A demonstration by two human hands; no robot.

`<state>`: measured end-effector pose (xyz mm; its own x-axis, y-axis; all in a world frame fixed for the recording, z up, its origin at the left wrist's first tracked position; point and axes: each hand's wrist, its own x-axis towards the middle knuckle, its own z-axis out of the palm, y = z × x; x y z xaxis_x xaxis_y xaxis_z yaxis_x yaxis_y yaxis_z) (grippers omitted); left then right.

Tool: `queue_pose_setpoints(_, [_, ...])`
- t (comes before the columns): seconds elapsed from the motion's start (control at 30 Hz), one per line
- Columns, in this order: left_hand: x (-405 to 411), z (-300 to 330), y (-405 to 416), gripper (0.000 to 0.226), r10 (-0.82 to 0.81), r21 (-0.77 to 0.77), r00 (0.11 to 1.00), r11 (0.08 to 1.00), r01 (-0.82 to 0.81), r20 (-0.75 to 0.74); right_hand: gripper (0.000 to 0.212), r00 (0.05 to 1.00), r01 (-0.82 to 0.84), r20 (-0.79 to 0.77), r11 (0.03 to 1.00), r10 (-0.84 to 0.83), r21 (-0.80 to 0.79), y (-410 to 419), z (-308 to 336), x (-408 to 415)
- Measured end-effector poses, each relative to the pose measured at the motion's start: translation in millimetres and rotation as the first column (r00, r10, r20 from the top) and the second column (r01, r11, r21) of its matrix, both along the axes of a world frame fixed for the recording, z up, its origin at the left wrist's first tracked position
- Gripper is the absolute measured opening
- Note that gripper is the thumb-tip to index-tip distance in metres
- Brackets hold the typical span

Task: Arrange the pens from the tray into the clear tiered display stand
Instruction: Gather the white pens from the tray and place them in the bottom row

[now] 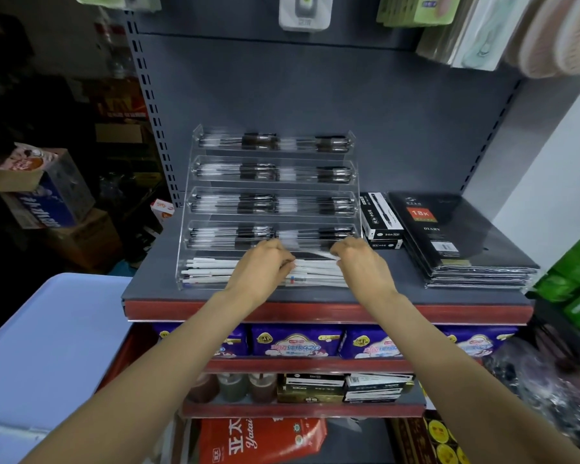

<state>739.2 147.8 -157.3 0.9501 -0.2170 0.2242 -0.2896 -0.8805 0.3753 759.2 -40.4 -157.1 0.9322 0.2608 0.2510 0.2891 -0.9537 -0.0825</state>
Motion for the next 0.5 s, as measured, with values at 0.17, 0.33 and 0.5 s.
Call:
queue_pose_setpoints(0.17, [-2.7, 0.8, 4.3, 0.031, -0.008, 0.007, 0.999, 1.000, 0.009, -0.035, 0.031, 0.999, 0.041, -0.031, 0.998, -0.042, -0.038, 2.5, 7.8, -5.0])
queue_pose_setpoints(0.33, [-5.6, 1.2, 7.4, 0.033, -0.003, -0.030, 0.999, 1.000, 0.001, -0.041, 0.038, 0.999, 0.005, -0.047, 1.000, -0.005, 0.004, -4.9, 8.0, -7.0])
queue_pose_setpoints(0.5, [-5.2, 0.4, 7.0, 0.025, 0.006, -0.049, 0.999, 0.999, -0.007, -0.034, 0.039, 0.997, -0.023, -0.069, 0.999, 0.024, 0.027, -8.8, 9.8, -6.1])
